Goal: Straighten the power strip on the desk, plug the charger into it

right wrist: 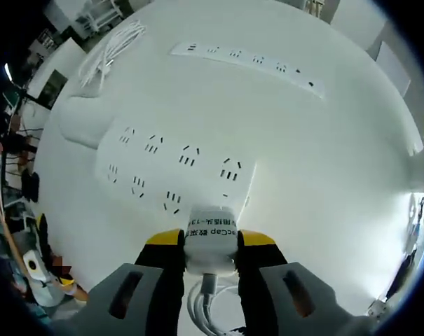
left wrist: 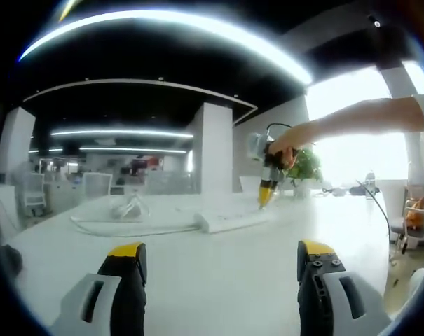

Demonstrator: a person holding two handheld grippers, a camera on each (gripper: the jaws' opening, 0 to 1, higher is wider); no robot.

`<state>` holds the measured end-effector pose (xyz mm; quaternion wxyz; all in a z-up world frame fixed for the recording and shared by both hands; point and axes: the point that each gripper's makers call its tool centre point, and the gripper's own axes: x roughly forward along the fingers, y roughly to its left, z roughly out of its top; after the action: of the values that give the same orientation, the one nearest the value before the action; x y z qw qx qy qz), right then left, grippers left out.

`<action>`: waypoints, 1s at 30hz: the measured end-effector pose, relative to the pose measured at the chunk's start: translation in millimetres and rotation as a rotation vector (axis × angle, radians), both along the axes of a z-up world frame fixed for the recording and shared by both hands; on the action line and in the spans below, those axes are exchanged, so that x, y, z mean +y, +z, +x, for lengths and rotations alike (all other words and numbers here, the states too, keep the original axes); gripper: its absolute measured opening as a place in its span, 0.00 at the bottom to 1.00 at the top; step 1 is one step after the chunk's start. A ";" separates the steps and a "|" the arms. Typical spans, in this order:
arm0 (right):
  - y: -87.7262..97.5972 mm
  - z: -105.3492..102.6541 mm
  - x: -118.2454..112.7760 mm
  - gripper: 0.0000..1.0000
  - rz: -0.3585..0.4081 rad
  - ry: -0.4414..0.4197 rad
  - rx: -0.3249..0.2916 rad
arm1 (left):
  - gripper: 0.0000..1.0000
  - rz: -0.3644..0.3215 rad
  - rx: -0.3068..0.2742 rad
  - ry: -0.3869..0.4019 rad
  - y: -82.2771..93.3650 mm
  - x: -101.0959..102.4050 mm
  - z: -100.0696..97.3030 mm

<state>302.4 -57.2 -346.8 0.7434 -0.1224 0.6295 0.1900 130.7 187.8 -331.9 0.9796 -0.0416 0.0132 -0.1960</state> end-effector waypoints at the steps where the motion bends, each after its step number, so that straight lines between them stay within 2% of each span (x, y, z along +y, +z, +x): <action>1: 1.9 5.7 -1.6 0.27 -0.004 -0.006 0.006 | 0.91 -0.002 -0.001 0.001 0.2 0.2 0.0; 11: 0.8 5.8 -2.8 0.27 0.016 -0.061 0.015 | 0.91 -0.009 -0.008 -0.002 1.8 1.3 -0.5; 15: 6.8 28.8 -3.2 0.27 0.016 -0.078 0.024 | 0.91 -0.014 -0.013 -0.002 3.0 2.3 -0.8; 17: 6.6 30.9 -3.7 0.27 0.017 -0.090 0.035 | 0.91 -0.016 -0.014 -0.003 3.1 2.2 -1.0; 19: 10.8 47.2 -3.9 0.27 0.018 -0.103 0.045 | 0.91 -0.015 -0.013 -0.005 2.9 1.9 -1.1; 21: 9.1 43.3 -3.2 0.27 0.016 -0.107 0.039 | 0.91 -0.014 -0.014 -0.008 2.8 1.5 -1.2; 27: 12.9 68.4 -7.0 0.27 0.030 -0.143 0.045 | 0.91 -0.017 -0.015 -0.009 2.9 1.2 -1.5; 30: 13.3 73.9 -7.1 0.27 0.047 -0.153 0.059 | 0.91 -0.013 -0.014 -0.006 2.4 1.0 -1.2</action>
<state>376.4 -64.3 -333.6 0.7394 -0.0505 0.6541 0.1510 129.5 188.8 -329.5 0.9788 -0.0464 0.0052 -0.1994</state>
